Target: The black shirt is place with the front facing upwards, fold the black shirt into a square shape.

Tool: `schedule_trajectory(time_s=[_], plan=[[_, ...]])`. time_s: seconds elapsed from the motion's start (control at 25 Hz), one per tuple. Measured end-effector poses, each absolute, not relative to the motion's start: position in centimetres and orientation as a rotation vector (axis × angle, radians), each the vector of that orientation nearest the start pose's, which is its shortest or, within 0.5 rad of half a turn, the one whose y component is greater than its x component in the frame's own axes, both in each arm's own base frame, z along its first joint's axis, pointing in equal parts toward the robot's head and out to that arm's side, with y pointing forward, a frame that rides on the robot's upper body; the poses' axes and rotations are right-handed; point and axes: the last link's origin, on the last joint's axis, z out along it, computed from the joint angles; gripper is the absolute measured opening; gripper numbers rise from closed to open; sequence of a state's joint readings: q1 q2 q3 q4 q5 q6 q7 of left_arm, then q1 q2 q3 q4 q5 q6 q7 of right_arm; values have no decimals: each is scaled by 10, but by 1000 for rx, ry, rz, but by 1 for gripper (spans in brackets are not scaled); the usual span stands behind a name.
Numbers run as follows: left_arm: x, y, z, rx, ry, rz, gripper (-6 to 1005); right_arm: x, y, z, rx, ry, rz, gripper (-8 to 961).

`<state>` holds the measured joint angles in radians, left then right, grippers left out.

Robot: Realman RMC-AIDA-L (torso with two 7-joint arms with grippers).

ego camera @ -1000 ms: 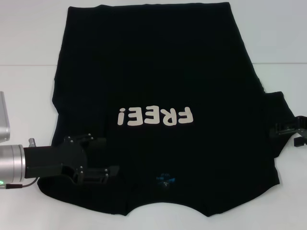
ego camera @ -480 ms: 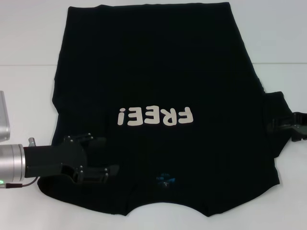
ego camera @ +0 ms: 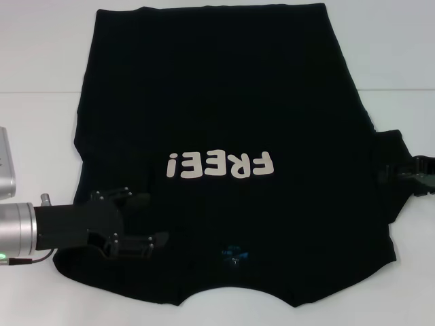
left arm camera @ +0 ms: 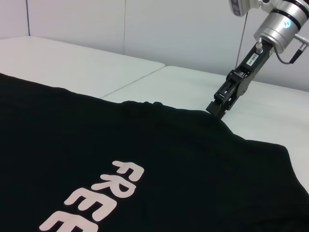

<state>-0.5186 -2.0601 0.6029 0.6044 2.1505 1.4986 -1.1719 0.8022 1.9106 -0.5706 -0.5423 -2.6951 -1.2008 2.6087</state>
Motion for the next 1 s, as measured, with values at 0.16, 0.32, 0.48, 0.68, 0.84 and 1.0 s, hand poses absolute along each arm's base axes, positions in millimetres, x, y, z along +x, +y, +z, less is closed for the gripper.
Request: schedule_trajectory(time_s=[0.16, 0.32, 0.48, 0.68, 0.84, 1.0], plan=[[-296, 323, -2, -2731, -462, -484, 884, 304, 415, 53, -1933, 1801, 65, 942], [-296, 323, -2, -2731, -461, -484, 884, 301, 416, 52, -1940, 1798, 67, 937], [-295, 323, -2, -2731, -460, -485, 884, 300, 417, 52, -1942, 1798, 67, 919], [-295, 324, -2, -2731, -460, -484, 884, 299, 418, 52, -1942, 1794, 58, 897], [-295, 324, -2, -2730, -460, -483, 884, 299, 418, 50, -1955, 1774, 14, 879], [-295, 324, -2, -2730, -460, -483, 885, 299, 418, 50, -1955, 1773, 9, 738]])
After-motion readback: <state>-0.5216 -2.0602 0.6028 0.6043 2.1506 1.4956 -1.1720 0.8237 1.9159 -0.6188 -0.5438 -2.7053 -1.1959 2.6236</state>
